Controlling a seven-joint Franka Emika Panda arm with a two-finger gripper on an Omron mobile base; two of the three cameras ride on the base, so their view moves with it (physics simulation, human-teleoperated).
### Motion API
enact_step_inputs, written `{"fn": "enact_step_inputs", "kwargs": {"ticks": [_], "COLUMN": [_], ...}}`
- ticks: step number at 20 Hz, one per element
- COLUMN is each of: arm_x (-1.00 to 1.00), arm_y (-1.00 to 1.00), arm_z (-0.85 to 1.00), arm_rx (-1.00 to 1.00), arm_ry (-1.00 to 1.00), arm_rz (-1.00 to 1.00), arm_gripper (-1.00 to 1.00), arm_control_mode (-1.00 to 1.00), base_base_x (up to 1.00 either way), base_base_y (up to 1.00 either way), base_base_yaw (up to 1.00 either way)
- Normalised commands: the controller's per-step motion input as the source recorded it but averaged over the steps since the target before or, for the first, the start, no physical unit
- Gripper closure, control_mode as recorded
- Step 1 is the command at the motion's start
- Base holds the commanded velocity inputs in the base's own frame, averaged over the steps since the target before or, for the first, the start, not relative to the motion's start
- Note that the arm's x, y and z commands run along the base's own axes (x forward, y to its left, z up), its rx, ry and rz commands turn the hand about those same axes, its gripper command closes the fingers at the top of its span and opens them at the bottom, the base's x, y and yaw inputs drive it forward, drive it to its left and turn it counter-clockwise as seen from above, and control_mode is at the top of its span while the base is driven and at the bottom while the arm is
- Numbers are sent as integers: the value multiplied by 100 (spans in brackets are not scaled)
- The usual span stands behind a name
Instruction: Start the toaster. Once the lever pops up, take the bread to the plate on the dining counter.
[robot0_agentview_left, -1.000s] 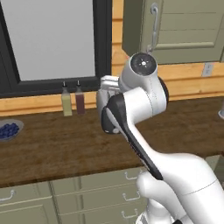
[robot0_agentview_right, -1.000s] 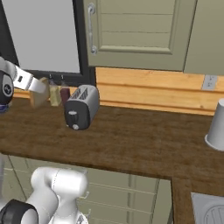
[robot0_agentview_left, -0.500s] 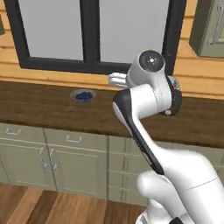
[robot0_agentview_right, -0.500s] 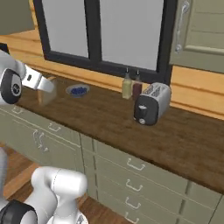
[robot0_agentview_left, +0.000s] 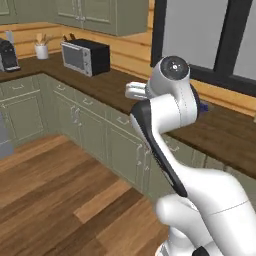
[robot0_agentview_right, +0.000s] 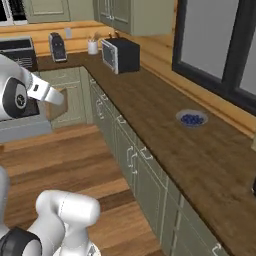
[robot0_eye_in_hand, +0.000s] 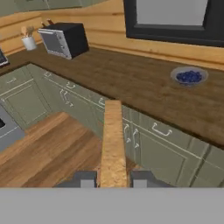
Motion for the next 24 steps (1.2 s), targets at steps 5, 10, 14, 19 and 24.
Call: {"fn": "enact_step_inputs", "kwargs": {"ticks": [5, 10, 14, 19, 24], "arm_x": [0, 0, 0, 0, 0], "arm_y": [0, 0, 0, 0, 0], "arm_z": [0, 0, 0, 0, 0], "arm_rx": [0, 0, 0, 0, 0], "arm_ry": [0, 0, 0, 0, 0], "arm_rz": [0, 0, 0, 0, 0], "arm_gripper": [100, 100, 100, 100, 100], "arm_control_mode": [100, 100, 100, 100, 100], "base_base_x": [31, 88, 100, 100, 100], "base_base_y": [36, 27, 21, 21, 15], "base_base_yaw": [84, 68, 57, 56, 61]}}
